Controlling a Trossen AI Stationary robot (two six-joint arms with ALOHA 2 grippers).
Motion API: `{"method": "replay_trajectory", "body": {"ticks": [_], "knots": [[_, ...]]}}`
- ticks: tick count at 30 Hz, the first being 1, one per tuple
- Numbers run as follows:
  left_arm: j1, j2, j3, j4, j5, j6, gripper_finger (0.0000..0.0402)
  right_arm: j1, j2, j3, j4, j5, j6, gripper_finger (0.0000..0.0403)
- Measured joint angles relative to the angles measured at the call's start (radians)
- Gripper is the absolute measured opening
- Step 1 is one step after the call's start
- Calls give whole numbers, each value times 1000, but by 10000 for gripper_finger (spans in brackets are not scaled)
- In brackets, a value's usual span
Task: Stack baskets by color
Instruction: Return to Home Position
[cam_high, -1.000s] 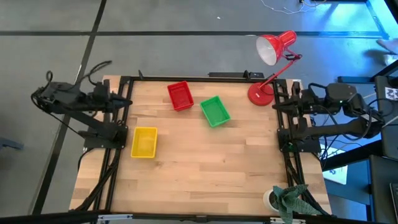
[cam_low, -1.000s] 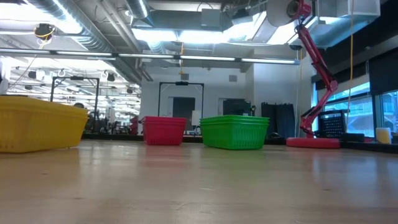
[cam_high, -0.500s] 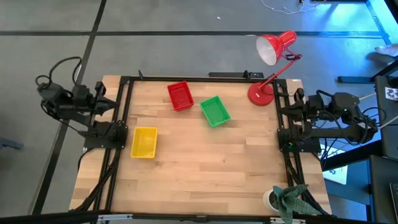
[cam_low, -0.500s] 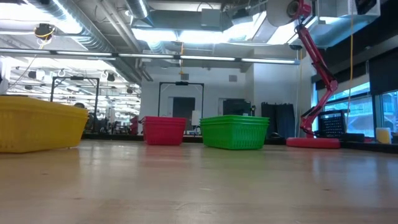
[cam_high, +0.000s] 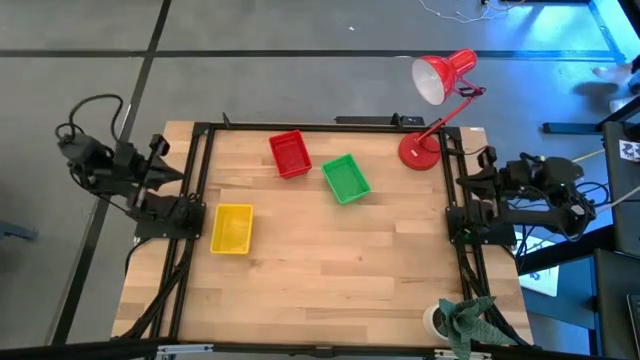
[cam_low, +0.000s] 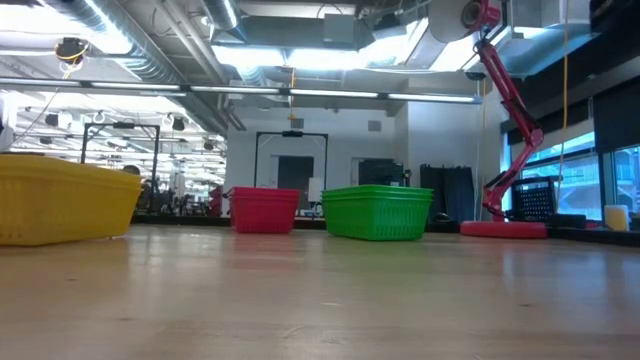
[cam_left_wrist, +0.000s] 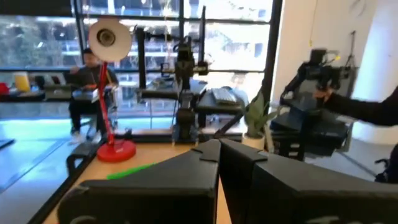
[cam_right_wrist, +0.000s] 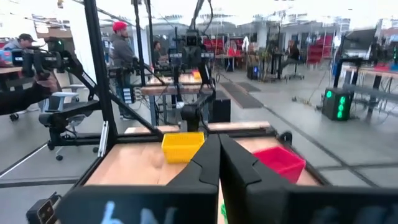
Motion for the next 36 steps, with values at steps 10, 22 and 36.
{"method": "replay_trajectory", "body": {"ticks": [10,22,36], "knots": [[0,0,-69,25,-6,12,0,0,-2,-57,73,-16,-66,0],[0,-1,-309,246,-28,37,0,0,-2,-336,390,-23,-103,0],[0,-1,-561,459,-51,109,0,0,-2,-567,628,-94,-173,0]]}}
